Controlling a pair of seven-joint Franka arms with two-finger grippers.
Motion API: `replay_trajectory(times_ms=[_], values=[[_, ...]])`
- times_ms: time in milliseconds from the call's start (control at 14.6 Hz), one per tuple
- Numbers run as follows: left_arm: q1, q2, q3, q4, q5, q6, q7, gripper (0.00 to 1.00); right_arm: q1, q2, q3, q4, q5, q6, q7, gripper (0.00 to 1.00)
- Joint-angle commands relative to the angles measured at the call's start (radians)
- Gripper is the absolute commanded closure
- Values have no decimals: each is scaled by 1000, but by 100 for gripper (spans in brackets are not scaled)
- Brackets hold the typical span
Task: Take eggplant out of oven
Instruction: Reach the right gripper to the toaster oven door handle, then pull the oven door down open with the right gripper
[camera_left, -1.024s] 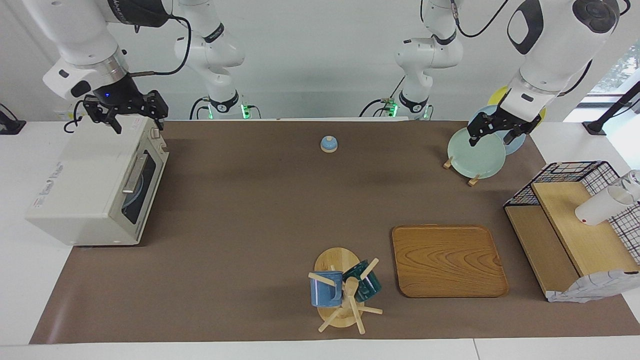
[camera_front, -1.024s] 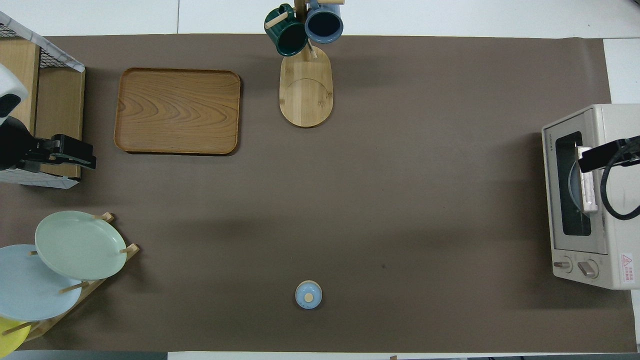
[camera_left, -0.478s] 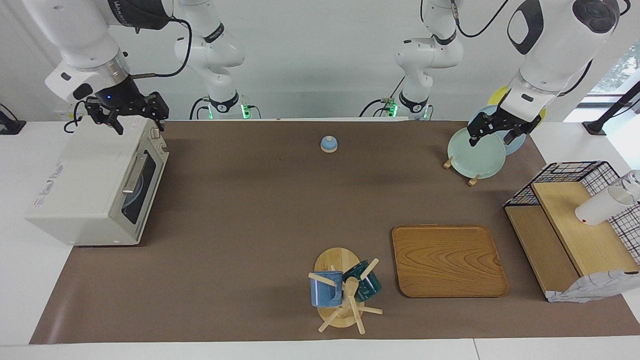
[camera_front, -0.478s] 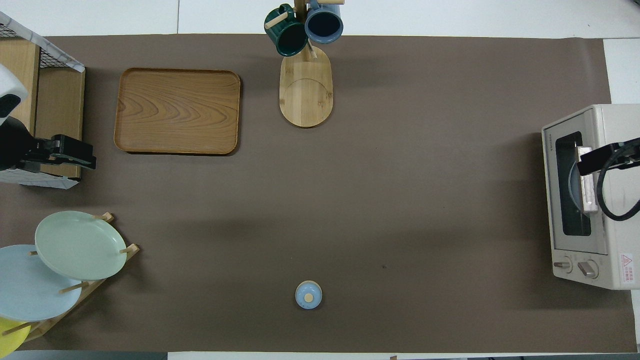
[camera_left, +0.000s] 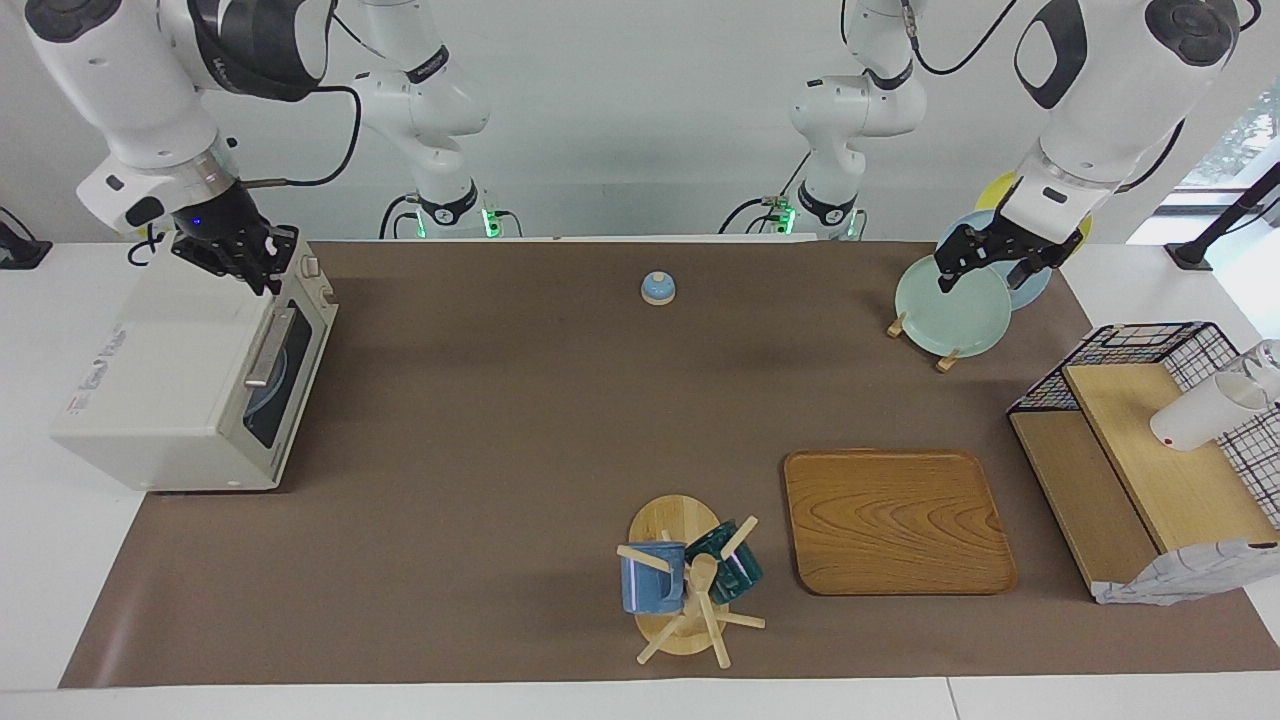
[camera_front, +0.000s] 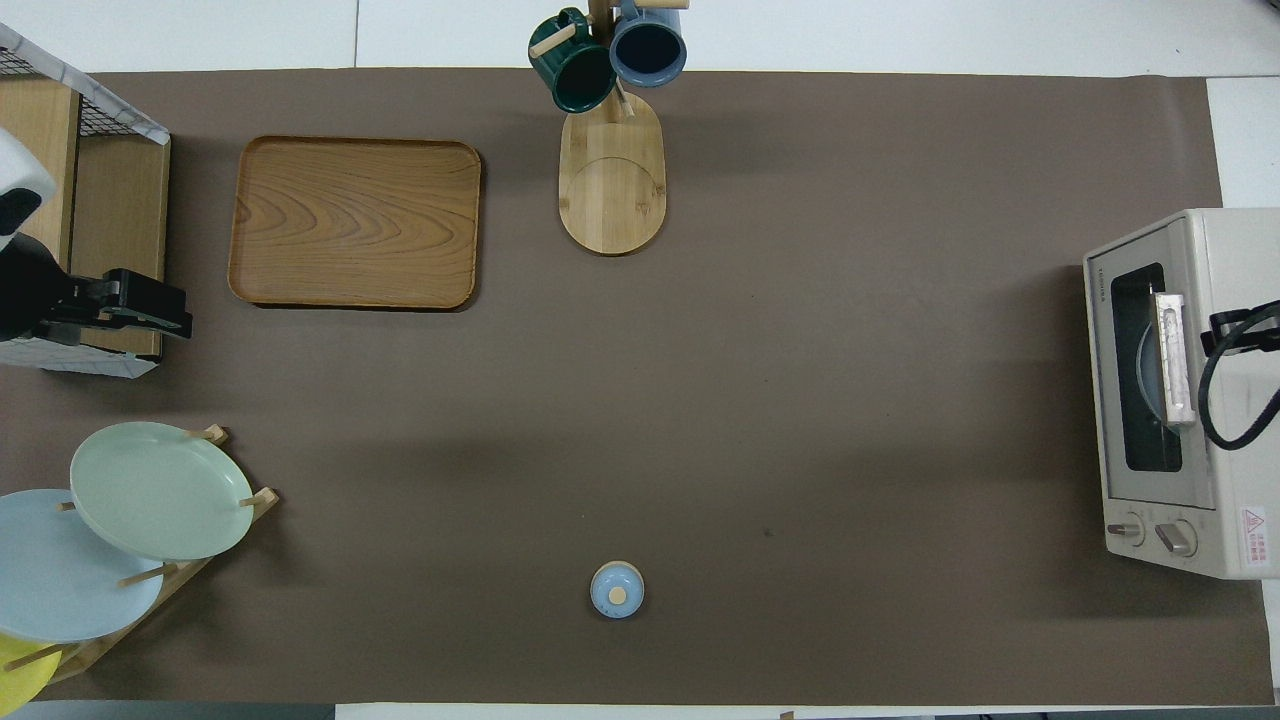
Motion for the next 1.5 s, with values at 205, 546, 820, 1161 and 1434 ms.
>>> replay_trajectory(times_ms=[205, 546, 820, 1161, 1434], values=[[10, -13, -9, -5, 14, -3, -1, 0, -19, -41, 5, -182, -67, 149, 2, 100], [10, -13, -9, -5, 14, -3, -1, 0, -33, 34, 6, -194, -103, 247, -1, 100], [10, -13, -9, -5, 15, -3, -1, 0, -41, 31, 6, -248, -103, 281, -4, 100], [10, -13, -9, -5, 14, -3, -1, 0, -13, 50, 9, -293, -81, 359, 5, 100], [10, -13, -9, -5, 14, -3, -1, 0, 36, 105, 11, -297, -27, 430, 39, 100]])
